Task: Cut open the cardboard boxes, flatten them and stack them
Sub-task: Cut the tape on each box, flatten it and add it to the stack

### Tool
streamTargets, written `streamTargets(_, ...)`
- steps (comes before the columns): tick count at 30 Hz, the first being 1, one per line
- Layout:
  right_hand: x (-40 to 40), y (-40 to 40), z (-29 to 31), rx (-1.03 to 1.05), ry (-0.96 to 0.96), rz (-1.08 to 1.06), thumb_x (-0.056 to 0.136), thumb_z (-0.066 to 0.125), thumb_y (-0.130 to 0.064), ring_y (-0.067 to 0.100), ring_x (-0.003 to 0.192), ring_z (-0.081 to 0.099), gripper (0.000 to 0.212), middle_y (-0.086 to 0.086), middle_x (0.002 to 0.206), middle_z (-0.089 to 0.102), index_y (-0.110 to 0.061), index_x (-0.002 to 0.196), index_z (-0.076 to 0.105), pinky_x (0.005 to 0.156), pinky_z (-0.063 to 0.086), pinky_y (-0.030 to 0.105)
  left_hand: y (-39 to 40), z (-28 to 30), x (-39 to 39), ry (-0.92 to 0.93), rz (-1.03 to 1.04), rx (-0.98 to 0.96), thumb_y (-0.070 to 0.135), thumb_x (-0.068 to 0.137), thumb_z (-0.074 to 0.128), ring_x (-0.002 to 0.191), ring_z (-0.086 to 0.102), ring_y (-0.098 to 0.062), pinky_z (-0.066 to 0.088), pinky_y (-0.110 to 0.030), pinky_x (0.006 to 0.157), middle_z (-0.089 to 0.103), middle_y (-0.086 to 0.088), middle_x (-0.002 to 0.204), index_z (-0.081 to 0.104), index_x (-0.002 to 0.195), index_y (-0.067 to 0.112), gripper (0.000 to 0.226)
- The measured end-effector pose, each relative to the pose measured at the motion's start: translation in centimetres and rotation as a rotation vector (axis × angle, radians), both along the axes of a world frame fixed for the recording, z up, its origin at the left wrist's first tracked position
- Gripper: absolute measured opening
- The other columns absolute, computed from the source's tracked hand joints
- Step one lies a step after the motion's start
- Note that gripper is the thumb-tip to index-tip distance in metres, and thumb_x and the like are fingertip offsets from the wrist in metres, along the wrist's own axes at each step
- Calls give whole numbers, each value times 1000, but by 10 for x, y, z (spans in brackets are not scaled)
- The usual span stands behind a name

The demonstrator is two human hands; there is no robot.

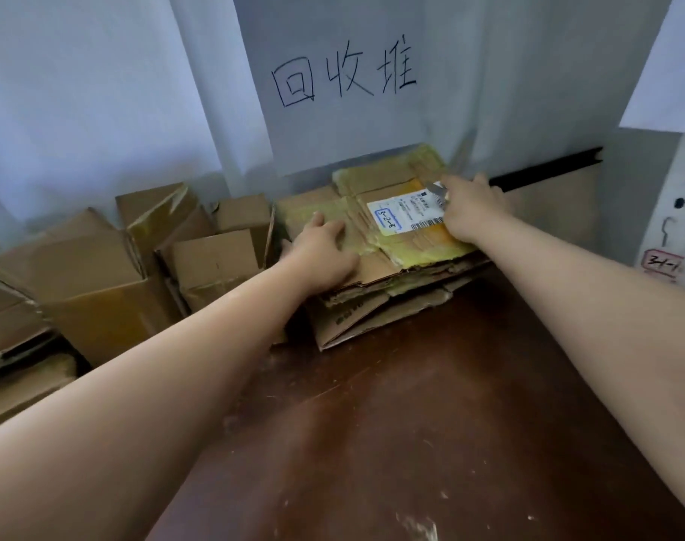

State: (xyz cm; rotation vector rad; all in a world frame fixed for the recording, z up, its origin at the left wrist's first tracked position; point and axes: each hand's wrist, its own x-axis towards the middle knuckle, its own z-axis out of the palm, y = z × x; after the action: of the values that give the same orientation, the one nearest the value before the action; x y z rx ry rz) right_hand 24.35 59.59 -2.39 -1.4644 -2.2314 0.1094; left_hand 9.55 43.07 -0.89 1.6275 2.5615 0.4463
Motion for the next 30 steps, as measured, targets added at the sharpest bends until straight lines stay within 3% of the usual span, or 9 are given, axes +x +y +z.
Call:
streamTargets(4, -14, 20, -29, -38, -150, 55, 95, 41, -27, 40, 122, 41, 41, 18, 134, 45, -26, 136, 47, 100, 38, 46, 8, -32, -8, -36, 39, -106, 42, 94, 34, 142, 24, -36, 20, -50, 116, 21, -12, 158, 31, 149, 25, 57)
streamTargets(6, -16, 20, -42, -120, -198, 100, 93, 39, -29, 38, 126, 41, 45, 11, 140, 46, -35, 138, 45, 103, 36, 51, 15, -41, -5, -21, 61, -161, 61, 83, 24, 141, 26, -40, 20, -56, 114, 27, -17, 155, 32, 147, 20, 76)
streamTargets(9, -13, 18, -54, -195, -130, 189, 93, 39, -24, 37, 133, 38, 53, 7, 151, 36, -45, 142, 34, 106, 35, 52, 21, -52, 3, 128, 29, -178, 80, 82, 19, 145, -4, -45, -2, -64, 113, 4, -10, 162, 13, 154, 25, 91)
streamTargets(12, -10, 20, -58, -158, -119, 204, 96, 39, -25, 33, 138, 32, 52, 5, 156, 28, -44, 144, 33, 109, 34, 46, 20, -67, 6, 119, -41, -188, 74, 89, 14, 146, -11, -41, -7, -66, 109, -11, -1, 162, -2, 150, 48, 67)
streamTargets(16, -11, 18, -57, -179, -99, 225, 100, 39, -24, 32, 131, 42, 46, 6, 150, 39, -36, 145, 39, 102, 37, 37, 22, -75, 4, 145, -19, -205, 74, 89, 11, 147, -3, -40, 0, -68, 109, -4, 0, 163, 1, 148, 52, 64)
streamTargets(20, -9, 10, -55, -138, -145, 175, 99, 38, -22, 32, 131, 42, 47, 6, 148, 42, -34, 144, 40, 103, 35, 42, 22, -77, 4, 177, -31, -200, 76, 88, 11, 147, 0, -40, 5, -67, 110, 0, -1, 163, 2, 148, 52, 65)
streamTargets(24, -3, -12, -50, 140, -176, 52, 92, 43, -14, 35, 121, 44, 31, 17, 119, 61, -16, 120, 56, 102, 30, 44, 19, -70, 6, 194, -32, -223, 75, 89, 12, 146, 3, -41, 10, -62, 111, 1, -4, 163, 3, 149, 50, 66)
streamTargets(27, 4, -32, -41, 68, -92, 103, 92, 43, -11, 39, 113, 50, 31, 20, 116, 60, -14, 120, 55, 83, 40, 39, 20, -58, 12, 335, -49, -208, 67, 94, 14, 139, 16, -41, 27, -53, 108, 15, -14, 157, 12, 153, 38, 65)
streamTargets(30, 12, -49, -29, -34, -91, 162, 93, 42, -12, 39, 114, 54, 44, 18, 125, 58, -21, 135, 49, 81, 43, 37, 18, -41, 18, 278, -79, -244, 57, 100, 15, 140, 20, -42, 28, -50, 109, 18, -16, 157, 10, 155, 29, 62)
